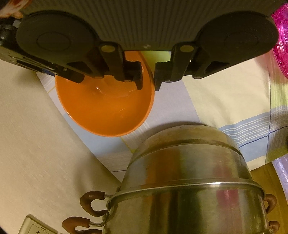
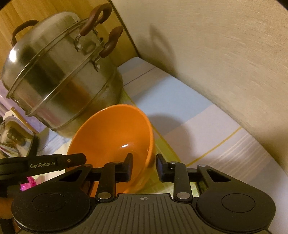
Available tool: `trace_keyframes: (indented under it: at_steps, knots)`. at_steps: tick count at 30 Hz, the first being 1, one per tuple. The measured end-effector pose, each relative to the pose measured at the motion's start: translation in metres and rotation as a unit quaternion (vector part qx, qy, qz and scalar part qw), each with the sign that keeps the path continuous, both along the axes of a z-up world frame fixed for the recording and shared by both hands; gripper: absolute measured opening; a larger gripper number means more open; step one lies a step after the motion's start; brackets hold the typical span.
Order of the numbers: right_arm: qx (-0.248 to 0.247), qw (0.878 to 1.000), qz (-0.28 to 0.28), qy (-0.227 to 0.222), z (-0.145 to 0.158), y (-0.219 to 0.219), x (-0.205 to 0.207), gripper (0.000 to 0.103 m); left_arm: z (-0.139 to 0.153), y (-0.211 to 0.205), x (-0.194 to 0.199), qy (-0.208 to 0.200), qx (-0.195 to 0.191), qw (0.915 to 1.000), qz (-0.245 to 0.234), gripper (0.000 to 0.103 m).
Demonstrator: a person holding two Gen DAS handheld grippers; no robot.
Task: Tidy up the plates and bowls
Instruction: 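Close the left gripper on the orange bowl rim while the right gripper grips it too, then lift the orange bowl with both grippers and carry it toward the green bowls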
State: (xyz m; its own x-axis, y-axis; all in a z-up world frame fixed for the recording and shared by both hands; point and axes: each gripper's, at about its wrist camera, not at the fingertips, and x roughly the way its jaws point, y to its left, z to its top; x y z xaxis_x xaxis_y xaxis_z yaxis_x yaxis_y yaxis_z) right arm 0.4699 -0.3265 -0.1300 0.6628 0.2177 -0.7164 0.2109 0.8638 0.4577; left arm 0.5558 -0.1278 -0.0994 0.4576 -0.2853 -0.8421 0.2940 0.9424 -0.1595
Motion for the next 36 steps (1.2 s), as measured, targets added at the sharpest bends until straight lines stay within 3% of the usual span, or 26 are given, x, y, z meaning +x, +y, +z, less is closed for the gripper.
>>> trace_keyframes:
  at_steps: [3,16,29,36]
  knots:
    - [-0.002,1.0,-0.008,0.003,0.001,-0.001,-0.001,0.019,0.0,0.0,-0.003,0.003,0.0,1.0,0.002,0.009]
    - [-0.026,0.999,0.0,-0.025,0.038,-0.003,-0.022,0.019,0.029,0.002,-0.029,-0.004,-0.019,0.9997,0.012,0.009]
    - [-0.019,0.999,0.006,-0.044,0.081,-0.001,-0.072,0.018,0.09,0.008,-0.08,-0.021,-0.02,0.9994,0.017,0.009]
    - [-0.023,0.998,0.013,-0.064,0.126,0.001,-0.102,0.018,0.13,0.018,-0.117,-0.032,-0.035,0.9985,0.027,0.009]
